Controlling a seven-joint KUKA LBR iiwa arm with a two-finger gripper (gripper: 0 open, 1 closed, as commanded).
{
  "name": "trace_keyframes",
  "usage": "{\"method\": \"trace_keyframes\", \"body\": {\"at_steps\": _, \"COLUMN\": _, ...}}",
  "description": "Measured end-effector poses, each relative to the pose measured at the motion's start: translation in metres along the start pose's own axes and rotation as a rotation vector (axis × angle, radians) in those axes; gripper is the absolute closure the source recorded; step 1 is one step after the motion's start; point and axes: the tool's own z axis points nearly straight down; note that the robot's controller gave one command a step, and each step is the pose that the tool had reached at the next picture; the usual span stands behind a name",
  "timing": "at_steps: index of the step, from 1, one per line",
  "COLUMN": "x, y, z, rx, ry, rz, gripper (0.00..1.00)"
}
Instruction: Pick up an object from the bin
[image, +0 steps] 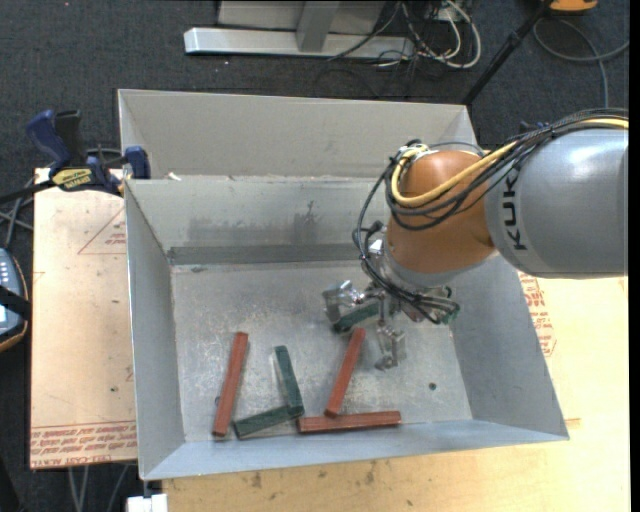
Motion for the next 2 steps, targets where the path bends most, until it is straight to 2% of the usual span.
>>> {"method": "trace_keyframes", "body": {"at_steps": 1, "x": 0.041, "y": 0.039, "z": 0.015, "rx": -0.001, "ry": 0.0, "rz": -0.082, "gripper": 0.0}}
{"method": "trace_keyframes", "body": {"at_steps": 2, "x": -0.014, "y": -0.037, "z": 0.025, "rx": 0.004, "ry": -0.006, "rz": -0.081, "gripper": 1.0}}
